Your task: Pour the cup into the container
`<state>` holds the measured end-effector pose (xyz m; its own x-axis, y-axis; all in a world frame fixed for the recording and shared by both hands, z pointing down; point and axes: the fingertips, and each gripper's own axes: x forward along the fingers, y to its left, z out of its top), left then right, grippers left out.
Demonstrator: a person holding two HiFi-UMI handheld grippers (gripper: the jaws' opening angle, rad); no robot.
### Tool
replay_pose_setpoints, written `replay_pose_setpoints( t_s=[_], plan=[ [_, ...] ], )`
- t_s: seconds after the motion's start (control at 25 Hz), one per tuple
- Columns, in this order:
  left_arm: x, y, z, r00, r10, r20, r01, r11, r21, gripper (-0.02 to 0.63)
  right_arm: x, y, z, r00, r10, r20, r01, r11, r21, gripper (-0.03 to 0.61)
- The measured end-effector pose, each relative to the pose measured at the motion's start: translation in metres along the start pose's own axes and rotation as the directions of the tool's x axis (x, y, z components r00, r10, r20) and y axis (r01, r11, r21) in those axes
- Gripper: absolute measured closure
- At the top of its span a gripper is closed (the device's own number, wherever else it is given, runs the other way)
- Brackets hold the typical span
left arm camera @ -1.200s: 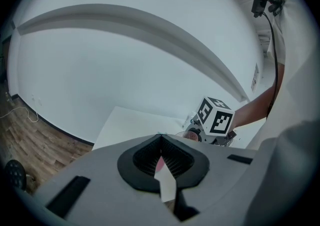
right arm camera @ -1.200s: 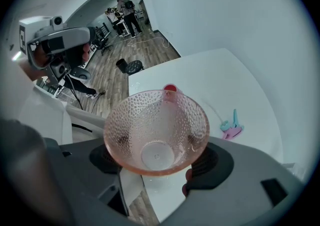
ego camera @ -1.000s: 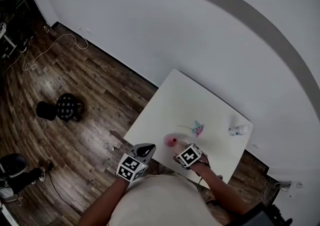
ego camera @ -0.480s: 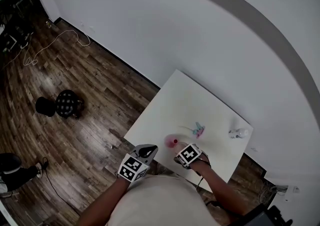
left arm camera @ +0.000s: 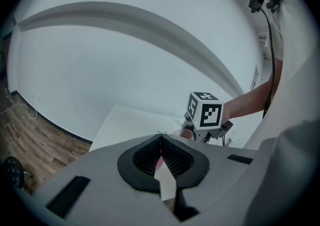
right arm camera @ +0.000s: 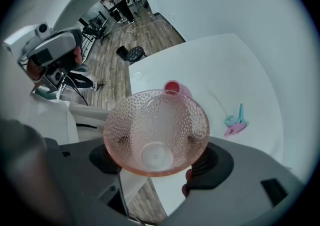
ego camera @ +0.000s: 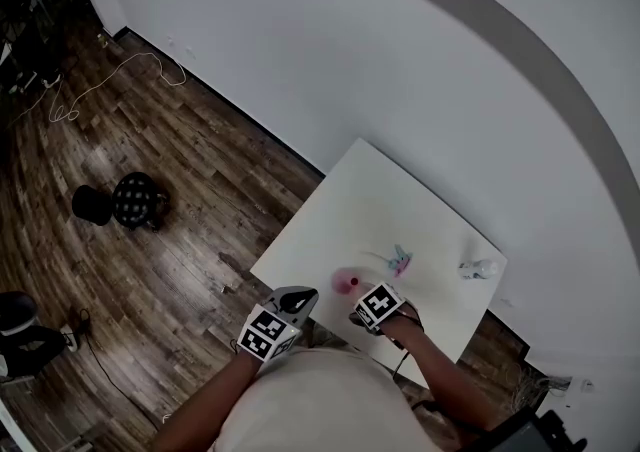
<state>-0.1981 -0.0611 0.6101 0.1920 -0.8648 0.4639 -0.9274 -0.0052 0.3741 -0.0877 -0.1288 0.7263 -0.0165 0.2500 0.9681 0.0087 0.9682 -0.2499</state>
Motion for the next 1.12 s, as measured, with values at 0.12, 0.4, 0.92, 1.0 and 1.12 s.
replay_pose_setpoints(
  t_s=[0.12,0.4,0.92,1.0,1.12],
  plan=[
    [-0.0006,0.0016,-0.0015,1.0,0.002,0.002,-0.002,1.0,-0.004,0.601,0.0012,0.0002,-0.0005,1.0,0.007,-0.017,-0.007,1.0,0.005,0.21],
    [-0.0015,0.0019,-0.0017,1.0,0.001,0.007,-0.001,1.0,-0.007,0.601,-0.0003,0.0013,-0.002,0.999,0.023,-0.049,-0.023,1.0,0.008,0.21],
    [-0.002,0.0028,-0.0031,1.0,0.002,0.016,-0.002,1.0,-0.016,0.601,-0.0033,0.0031,-0.0043,0.993,0.041,-0.108,-0.041,0.999,0.001,0.209],
    [-0.003,0.0037,-0.0029,1.0,0.002,0.019,-0.002,1.0,-0.018,0.601,-0.0042,0.0036,-0.0042,0.992,0.041,-0.118,-0.041,0.999,0.0,0.21],
    [-0.0037,0.0046,-0.0033,1.0,0.002,0.021,-0.001,1.0,-0.02,0.601,-0.0052,0.0038,-0.0044,0.991,0.042,-0.131,-0.042,0.999,-0.001,0.209]
  ],
)
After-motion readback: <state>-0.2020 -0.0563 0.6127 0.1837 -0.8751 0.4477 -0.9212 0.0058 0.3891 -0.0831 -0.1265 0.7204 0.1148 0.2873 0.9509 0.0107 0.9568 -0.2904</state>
